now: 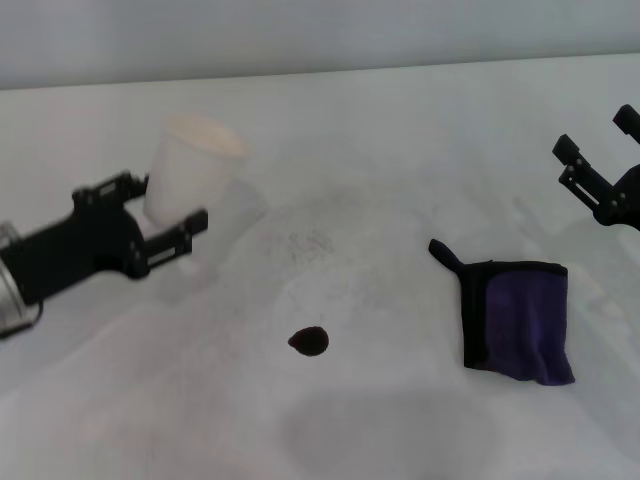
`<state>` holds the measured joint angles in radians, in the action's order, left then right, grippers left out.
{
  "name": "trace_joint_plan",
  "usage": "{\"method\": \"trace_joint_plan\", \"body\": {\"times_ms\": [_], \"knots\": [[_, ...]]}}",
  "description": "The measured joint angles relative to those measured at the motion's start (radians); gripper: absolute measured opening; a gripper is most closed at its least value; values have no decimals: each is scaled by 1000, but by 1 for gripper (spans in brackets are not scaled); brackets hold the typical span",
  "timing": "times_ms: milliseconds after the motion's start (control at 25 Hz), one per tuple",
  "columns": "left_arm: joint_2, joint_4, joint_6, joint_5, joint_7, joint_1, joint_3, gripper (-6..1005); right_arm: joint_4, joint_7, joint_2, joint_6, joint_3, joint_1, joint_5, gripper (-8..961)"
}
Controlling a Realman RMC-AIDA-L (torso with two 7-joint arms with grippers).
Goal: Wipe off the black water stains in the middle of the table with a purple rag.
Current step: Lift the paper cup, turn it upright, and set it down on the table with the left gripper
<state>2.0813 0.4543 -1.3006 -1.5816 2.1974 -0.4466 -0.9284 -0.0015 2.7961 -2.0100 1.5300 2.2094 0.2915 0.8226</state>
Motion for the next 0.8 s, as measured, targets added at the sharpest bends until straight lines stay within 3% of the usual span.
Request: {"method": "trace_joint_plan", "body": {"times_ms": [360,800], "knots": [[1,-100,60,-56,138,64,3,704,14,24,2,-63,-2,-3,1,841],[3,-232,155,-72,290,56,4,704,22,25,4,-100,-4,-5,1,842]]}}
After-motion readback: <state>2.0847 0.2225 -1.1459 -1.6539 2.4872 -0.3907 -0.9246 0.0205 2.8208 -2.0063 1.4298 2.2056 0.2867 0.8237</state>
